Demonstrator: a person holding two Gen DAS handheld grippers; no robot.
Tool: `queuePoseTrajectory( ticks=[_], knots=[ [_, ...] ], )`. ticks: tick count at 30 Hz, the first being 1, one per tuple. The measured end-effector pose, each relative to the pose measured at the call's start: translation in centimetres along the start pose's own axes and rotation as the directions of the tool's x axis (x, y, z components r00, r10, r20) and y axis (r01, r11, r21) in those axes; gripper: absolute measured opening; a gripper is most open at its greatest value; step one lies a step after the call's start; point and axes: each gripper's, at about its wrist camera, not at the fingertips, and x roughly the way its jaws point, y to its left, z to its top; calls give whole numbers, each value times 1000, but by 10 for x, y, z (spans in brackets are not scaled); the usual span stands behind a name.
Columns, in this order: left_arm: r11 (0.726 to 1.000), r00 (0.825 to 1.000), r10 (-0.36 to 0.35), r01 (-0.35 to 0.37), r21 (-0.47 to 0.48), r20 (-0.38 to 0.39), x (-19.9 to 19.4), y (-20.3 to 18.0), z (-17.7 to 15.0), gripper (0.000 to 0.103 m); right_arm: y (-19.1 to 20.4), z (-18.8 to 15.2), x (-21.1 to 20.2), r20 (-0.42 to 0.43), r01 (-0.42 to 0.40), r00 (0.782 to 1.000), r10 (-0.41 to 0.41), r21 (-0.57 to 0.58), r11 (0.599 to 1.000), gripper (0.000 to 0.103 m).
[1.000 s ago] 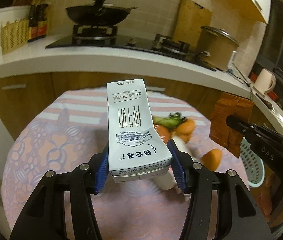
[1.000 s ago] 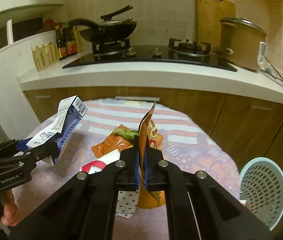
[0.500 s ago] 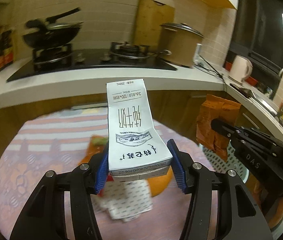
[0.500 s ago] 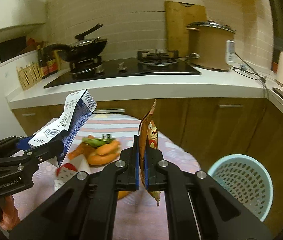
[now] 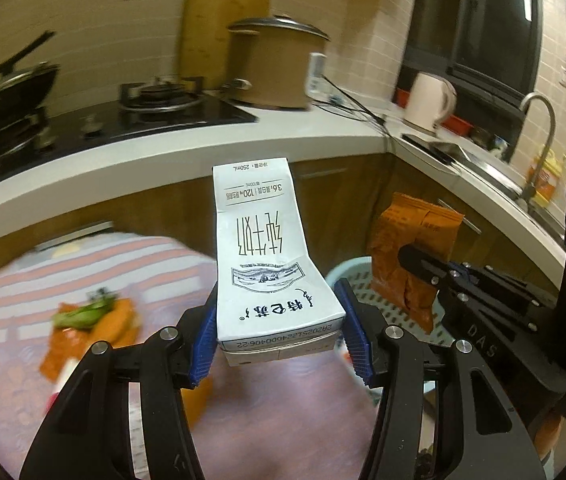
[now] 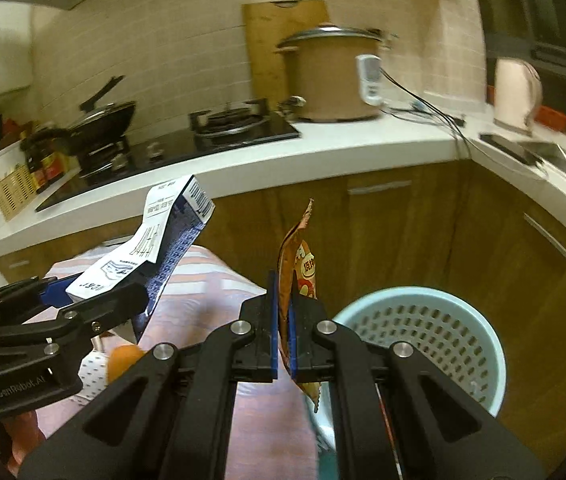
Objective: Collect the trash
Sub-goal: 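Carry carton and snack bag over the basket and open both tools to drop them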
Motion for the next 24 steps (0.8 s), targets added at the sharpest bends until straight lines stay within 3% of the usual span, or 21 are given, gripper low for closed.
queuePoseTrajectory(
  ticks=[3, 6, 14, 23, 24],
  knots=[
    [999, 999, -34, 35, 13, -21, 20, -18, 1, 52, -23, -4, 3, -9, -6, 1000, 6, 39, 999, 2],
    [997, 996, -72, 73, 22, -54, 42, -32, -1, 52, -45, -11, 10, -33, 45, 999, -43, 61, 997, 2],
    [988, 978, -134, 144, 54, -160, 104, -70, -12, 52, -107, -42, 46, -166, 113, 982, -86, 159, 981, 2],
    [981, 960, -162, 181, 66, -229, 149, -89, -26, 52, -133, -65, 66, -246, 160, 962, -120, 151, 975, 4],
    [982, 960, -161, 180, 64, -231, 150, -90, -26, 58, -135, -67, 67, -253, 159, 960, -116, 157, 975, 7]
  ],
)
